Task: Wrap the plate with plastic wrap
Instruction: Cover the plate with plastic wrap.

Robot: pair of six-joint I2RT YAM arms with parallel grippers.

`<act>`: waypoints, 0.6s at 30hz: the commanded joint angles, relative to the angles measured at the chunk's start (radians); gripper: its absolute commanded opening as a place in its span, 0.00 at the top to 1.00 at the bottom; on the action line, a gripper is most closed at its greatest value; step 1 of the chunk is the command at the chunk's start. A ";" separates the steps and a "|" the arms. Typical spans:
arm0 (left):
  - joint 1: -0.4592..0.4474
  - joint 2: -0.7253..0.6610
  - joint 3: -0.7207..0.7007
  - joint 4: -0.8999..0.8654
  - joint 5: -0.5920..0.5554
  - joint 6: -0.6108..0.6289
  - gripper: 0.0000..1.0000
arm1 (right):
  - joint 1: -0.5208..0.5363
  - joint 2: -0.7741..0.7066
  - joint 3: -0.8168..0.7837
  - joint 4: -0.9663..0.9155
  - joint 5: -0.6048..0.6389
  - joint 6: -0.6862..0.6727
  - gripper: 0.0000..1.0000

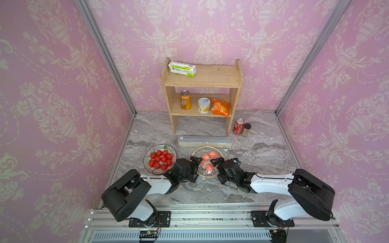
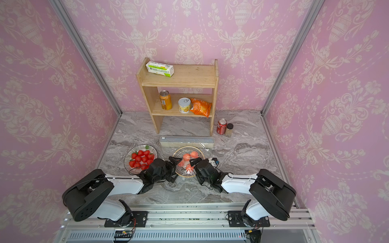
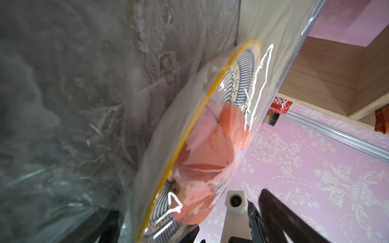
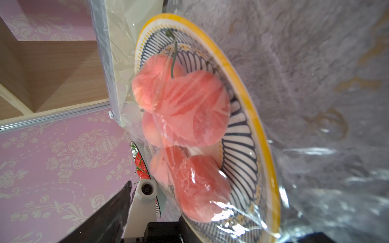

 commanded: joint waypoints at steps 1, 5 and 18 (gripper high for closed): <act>0.022 -0.035 0.023 -0.130 -0.023 0.078 0.01 | -0.027 0.002 0.017 -0.022 -0.027 -0.063 0.00; 0.046 -0.082 0.037 -0.218 -0.021 0.121 0.01 | -0.063 0.016 0.027 -0.021 -0.063 -0.089 0.00; 0.109 -0.183 0.046 -0.391 0.020 0.206 0.01 | -0.130 0.017 0.077 -0.145 -0.125 -0.201 0.00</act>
